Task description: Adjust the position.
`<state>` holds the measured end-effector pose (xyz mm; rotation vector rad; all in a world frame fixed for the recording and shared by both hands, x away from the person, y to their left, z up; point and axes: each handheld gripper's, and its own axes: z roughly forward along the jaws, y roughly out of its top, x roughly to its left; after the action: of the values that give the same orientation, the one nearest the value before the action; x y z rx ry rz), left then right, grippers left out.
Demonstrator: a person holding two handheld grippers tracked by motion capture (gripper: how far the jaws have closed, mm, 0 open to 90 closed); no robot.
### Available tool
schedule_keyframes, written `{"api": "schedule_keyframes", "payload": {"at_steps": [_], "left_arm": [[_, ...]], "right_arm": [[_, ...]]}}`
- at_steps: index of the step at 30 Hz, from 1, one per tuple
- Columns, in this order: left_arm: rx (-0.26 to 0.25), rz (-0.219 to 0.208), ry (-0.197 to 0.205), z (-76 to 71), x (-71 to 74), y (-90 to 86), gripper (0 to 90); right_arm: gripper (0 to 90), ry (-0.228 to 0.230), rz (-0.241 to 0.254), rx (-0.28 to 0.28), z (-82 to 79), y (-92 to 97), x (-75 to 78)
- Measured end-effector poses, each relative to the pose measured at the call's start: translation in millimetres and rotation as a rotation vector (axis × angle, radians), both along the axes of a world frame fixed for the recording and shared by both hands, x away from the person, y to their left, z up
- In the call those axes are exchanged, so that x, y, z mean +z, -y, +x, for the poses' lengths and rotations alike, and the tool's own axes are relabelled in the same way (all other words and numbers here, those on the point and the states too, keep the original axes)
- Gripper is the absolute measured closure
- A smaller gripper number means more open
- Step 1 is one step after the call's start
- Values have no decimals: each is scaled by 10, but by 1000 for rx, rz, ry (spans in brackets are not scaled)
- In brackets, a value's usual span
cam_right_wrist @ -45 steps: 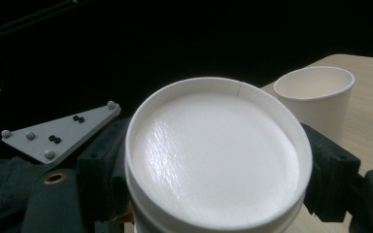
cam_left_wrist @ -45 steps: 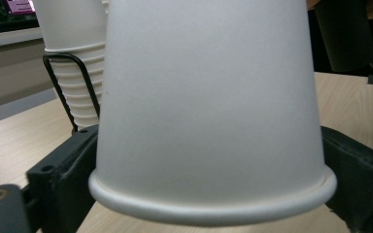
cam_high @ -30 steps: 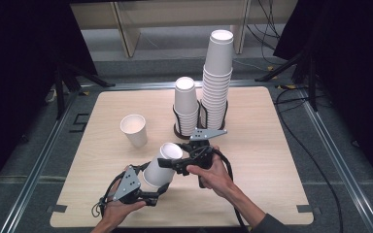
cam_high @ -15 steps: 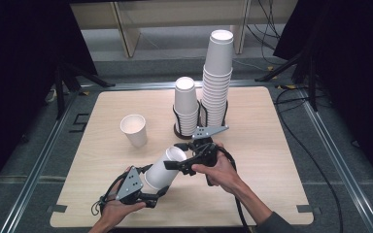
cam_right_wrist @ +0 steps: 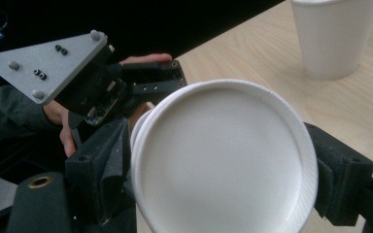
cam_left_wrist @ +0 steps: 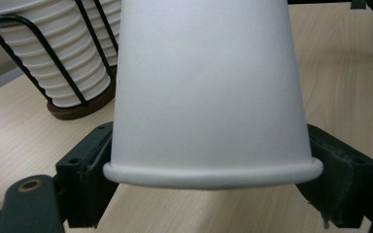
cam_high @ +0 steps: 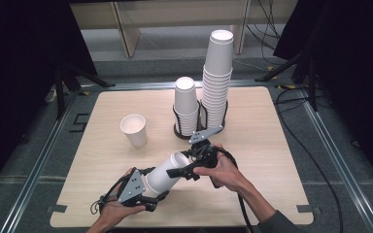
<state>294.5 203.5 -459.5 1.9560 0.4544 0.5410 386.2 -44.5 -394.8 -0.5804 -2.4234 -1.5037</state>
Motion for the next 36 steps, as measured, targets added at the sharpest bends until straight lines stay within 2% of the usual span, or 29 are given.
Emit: {"api": "schedule_keyframes", "payload": {"at_steps": [5, 7, 9, 11, 12, 13, 14, 15, 16, 18, 19, 20, 22, 24, 26, 27, 29, 31, 32, 33, 36], "left_arm": [[-3, -3, 4, -5, 1, 5, 162], [-3, -4, 5, -3, 1, 5, 162], [-5, -5, 5, -3, -1, 0, 160], [-14, -7, 9, 14, -3, -8, 151], [-13, -29, 4, 12, -9, -4, 143], [-6, -25, -1, 5, -1, -12, 135], [-16, -53, 2, 23, -12, -8, 119], [-9, -45, -5, 13, -3, -13, 99], [-6, -59, -4, 11, -7, -9, 85], [-9, -114, 5, 18, -27, 1, 62], [-3, -112, 4, 9, -17, -8, 54], [-2, -133, 16, 9, -16, -7, 49], [5, -158, 22, 9, 1, -21, 45], [15, -192, 17, 13, 9, -27, 42], [27, -185, 5, 7, 29, -44, 42], [21, -209, 11, 16, 20, -32, 46], [27, -186, 6, 3, 32, -36, 57], [28, -187, 2, 4, 28, -30, 53], [32, -194, 2, 6, 25, -24, 50], [26, -215, 6, 18, 13, -12, 49], [44, -193, -4, 12, 19, -16, 37]], "right_arm": [[195, -17, -11, 9, -2, -4, -10], [195, -7, -11, 9, 2, -3, -19], [198, -34, -13, 11, -10, -6, -17], [208, -19, -5, 18, 2, -2, -19], [213, -22, 0, 19, 7, 3, -17], [219, -37, 11, 23, 12, 8, -17], [224, -36, 19, 22, 17, 16, -17], [228, -33, 36, 20, 28, 21, -23], [231, -45, 38, 21, 29, 27, -17], [237, -66, 64, 25, 29, 31, -13], [239, -55, 82, 25, 38, 33, -17], [241, -75, 87, 22, 36, 41, -6], [242, -79, 105, 11, 46, 59, -6], [243, -115, 134, 10, 45, 59, -22], [245, -114, 134, 10, 46, 49, -40], [246, -112, 138, 10, 47, 41, -51], [248, -120, 141, 16, 41, 27, -61], [249, -130, 157, 21, 39, 19, -60], [250, -117, 163, 15, 41, 21, -59], [250, -117, 160, 10, 34, 28, -49], [251, -120, 166, 6, 27, 27, -38]]}}
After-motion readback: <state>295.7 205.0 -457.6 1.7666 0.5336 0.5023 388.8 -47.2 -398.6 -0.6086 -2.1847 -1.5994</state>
